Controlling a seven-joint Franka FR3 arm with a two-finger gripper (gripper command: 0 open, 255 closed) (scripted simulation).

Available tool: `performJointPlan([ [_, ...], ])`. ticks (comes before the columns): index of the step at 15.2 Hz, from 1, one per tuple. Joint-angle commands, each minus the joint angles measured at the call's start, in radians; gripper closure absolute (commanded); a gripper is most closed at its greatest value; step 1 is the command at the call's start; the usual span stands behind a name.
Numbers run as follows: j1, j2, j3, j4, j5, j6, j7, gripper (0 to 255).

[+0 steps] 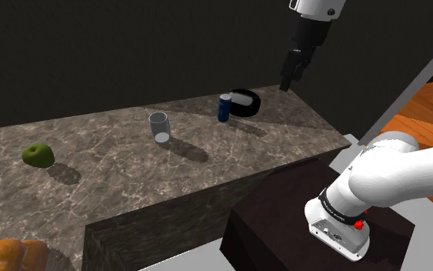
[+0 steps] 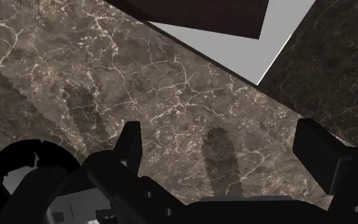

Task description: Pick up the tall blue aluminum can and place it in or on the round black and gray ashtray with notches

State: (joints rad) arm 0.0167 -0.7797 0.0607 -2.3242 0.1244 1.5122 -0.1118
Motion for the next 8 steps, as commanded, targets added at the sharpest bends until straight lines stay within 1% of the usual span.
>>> performJointPlan([
  [1,0.0,0.0,0.0,0.0,0.0,0.0,0.0,0],
  [8,-0.022,0.186,-0.02,-0.027,-0.037,0.217,-0.055,0],
])
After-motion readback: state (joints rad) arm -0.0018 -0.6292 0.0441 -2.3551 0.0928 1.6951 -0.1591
